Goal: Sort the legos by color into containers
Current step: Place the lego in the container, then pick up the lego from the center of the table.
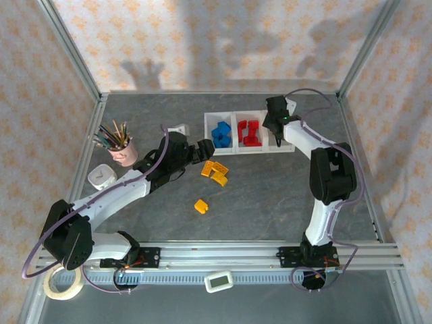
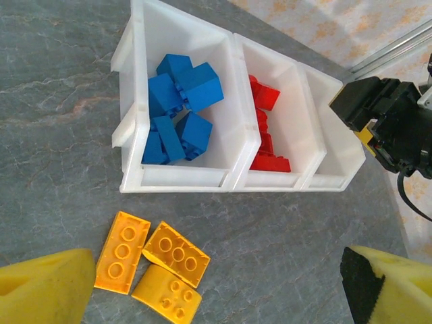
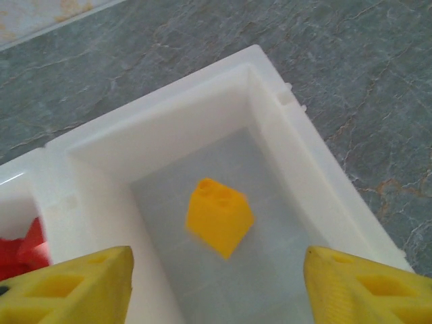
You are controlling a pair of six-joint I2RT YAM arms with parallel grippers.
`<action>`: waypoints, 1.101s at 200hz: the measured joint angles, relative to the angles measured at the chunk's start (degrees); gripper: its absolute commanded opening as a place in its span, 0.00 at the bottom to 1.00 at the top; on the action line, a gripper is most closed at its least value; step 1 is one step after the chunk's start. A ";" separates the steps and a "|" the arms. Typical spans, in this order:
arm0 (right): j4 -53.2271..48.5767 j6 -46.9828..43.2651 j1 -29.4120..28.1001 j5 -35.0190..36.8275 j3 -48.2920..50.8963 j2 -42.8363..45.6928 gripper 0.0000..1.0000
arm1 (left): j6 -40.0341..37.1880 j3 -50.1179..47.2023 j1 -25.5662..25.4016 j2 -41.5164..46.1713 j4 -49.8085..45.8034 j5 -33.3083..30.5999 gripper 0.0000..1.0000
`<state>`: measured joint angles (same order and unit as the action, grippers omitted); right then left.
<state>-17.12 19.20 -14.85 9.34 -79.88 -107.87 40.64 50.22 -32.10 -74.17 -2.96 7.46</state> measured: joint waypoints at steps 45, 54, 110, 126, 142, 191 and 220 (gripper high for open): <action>0.92 0.00 -9.42 -5.38 12.11 12.57 0.74 | -0.20 -2.10 0.00 4.94 -1.25 -1.29 0.95; 1.31 -0.28 -12.52 -6.97 14.80 14.73 0.74 | -0.20 -3.19 0.00 6.78 -1.92 -1.95 0.96; 3.28 -4.98 -27.58 -15.80 24.76 17.00 0.79 | 0.48 -9.49 0.74 15.96 -7.04 -5.35 0.96; 4.46 -6.01 -29.33 -17.35 26.18 16.00 0.79 | 1.16 -10.54 0.76 17.35 -7.96 -6.05 0.97; 5.70 -6.95 -30.60 -17.84 26.73 13.99 0.80 | 1.55 -11.13 0.76 18.23 -8.46 -6.54 0.97; 7.39 -9.77 -33.27 -16.00 25.77 7.74 0.75 | 2.43 -11.76 0.76 18.45 -9.05 -7.85 0.97; 7.58 -10.64 -34.34 -13.11 23.76 5.57 0.65 | 2.86 -12.26 1.09 18.45 -9.42 -8.02 0.97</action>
<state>-9.54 8.56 -49.19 -3.77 -56.12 -102.30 43.51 37.95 -31.00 -55.72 -12.38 -0.56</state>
